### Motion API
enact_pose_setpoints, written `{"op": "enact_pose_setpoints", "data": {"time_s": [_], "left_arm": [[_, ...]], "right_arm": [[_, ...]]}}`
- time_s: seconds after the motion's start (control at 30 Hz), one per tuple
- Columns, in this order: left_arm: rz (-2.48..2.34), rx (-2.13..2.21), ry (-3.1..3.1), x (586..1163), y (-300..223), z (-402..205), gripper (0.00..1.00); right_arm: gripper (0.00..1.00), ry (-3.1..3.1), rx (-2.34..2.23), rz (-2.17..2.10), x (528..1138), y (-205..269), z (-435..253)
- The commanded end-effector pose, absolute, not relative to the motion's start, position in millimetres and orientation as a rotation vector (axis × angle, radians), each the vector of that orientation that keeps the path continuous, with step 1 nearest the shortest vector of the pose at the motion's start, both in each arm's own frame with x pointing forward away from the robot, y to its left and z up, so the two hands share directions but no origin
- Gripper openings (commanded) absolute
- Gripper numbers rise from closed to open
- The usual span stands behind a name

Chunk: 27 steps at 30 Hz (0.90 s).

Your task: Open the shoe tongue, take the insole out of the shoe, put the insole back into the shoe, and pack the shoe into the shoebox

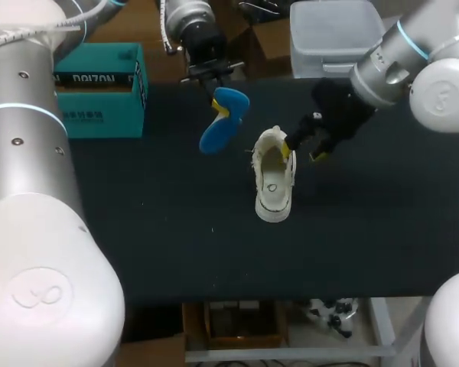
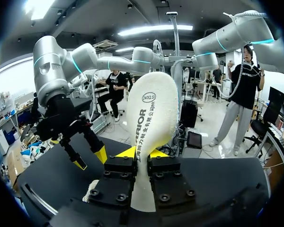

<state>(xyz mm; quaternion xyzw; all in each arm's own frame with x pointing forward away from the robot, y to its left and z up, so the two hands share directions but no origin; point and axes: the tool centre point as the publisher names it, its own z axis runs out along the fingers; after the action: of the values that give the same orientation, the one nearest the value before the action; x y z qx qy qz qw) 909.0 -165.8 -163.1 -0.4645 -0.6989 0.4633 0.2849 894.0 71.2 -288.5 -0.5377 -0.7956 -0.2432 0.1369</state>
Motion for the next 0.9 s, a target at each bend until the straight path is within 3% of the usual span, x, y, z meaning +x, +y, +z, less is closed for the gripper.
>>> {"op": "enact_pose_setpoints", "data": {"time_s": [0.03,0.33,0.6,0.9], "left_arm": [[1.238,-1.243,-1.868,909.7,-166.0,-162.8,0.00],[1.298,-1.365,-1.906,876.9,-154.3,-171.3,0.00],[1.313,-1.537,-1.759,843.3,-186.2,-169.3,0.00],[1.281,-1.682,-1.638,822.3,-218.4,-156.9,0.00]], "right_arm": [[1.00,-2.303,-1.557,-0.703,893.4,70.8,-288.2],[1.00,-2.057,-1.670,-0.507,908.7,53.7,-271.7],[1.00,-1.635,-2.008,-0.249,881.1,55.6,-263.1],[1.00,-1.635,-2.008,-0.249,881.1,55.6,-263.1]]}}
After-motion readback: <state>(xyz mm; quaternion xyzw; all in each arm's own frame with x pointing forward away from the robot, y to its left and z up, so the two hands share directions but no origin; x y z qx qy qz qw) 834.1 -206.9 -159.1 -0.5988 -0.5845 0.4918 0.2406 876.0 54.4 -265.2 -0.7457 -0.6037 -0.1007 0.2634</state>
